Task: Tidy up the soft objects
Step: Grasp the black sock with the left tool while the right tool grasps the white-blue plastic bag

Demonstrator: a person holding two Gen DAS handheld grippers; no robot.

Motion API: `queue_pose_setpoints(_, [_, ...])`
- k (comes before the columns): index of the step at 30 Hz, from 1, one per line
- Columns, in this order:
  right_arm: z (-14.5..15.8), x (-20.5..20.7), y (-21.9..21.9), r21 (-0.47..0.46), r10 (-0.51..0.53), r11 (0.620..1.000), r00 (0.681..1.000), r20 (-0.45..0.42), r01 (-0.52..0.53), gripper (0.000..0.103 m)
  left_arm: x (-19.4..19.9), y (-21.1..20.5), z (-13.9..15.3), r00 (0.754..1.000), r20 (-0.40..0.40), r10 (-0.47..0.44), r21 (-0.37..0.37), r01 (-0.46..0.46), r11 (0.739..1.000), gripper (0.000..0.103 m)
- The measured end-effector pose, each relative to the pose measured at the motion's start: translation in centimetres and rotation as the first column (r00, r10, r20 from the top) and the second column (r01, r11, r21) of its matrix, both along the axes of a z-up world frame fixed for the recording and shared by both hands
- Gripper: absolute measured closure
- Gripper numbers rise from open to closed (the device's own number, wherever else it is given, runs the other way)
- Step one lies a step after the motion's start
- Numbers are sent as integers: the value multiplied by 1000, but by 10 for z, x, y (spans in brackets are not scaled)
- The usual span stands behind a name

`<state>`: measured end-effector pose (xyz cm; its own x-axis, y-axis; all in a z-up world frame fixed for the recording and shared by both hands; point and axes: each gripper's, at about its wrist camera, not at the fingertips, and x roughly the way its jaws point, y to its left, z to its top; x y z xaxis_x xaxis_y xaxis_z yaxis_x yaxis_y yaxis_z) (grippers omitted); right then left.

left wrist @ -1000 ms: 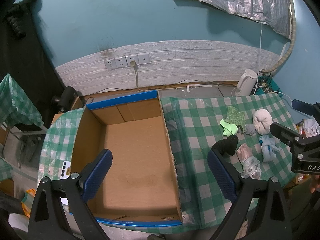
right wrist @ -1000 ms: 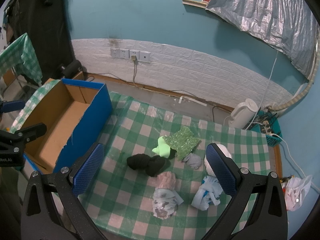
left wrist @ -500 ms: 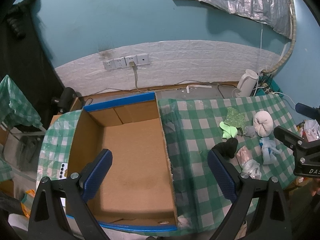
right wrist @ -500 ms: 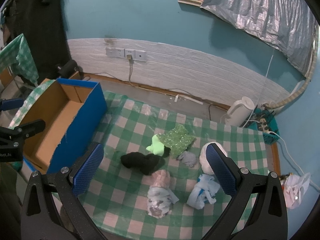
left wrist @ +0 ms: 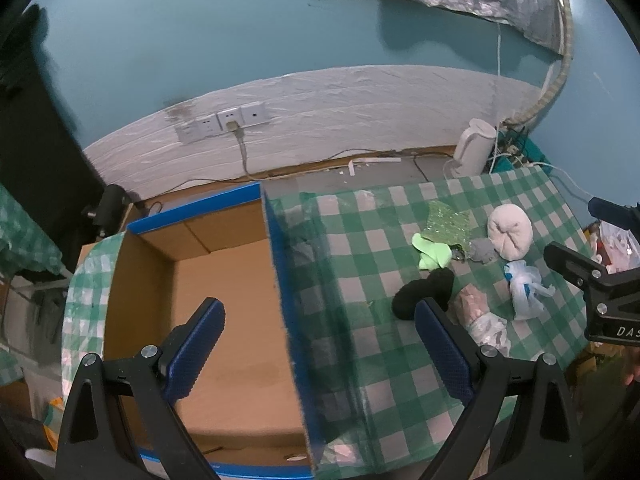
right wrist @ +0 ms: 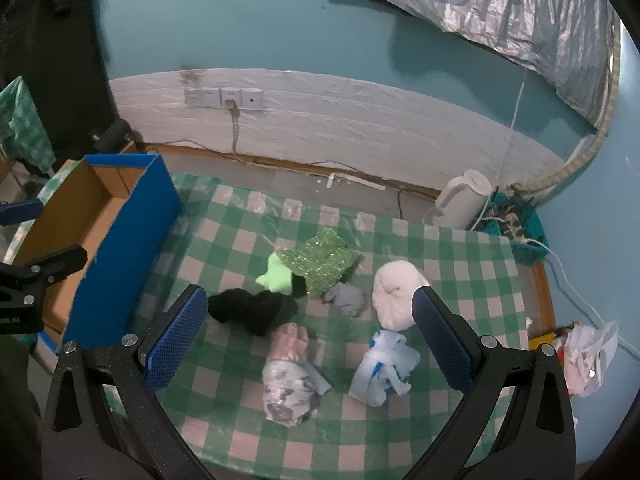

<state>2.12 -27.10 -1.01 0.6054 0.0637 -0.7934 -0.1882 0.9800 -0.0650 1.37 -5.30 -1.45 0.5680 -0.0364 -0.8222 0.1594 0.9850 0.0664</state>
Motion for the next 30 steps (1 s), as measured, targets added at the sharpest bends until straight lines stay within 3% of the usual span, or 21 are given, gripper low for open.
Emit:
queue_pose_setpoints(12, [-25, 7, -39, 1, -98, 995, 993, -64, 98, 2, 12, -34, -20, 996, -50, -67, 29, 69, 997, 6])
queue_pose_setpoints(22, [-56, 21, -70, 17, -186, 982, 972, -140, 190, 2, 39, -67, -71, 986, -136, -94, 58, 102, 993, 6])
queue_pose_setpoints(30, [-92, 38, -94, 19, -270, 959, 938, -217, 281, 2, 64, -82, -101, 979, -186, -88, 44, 98, 994, 6])
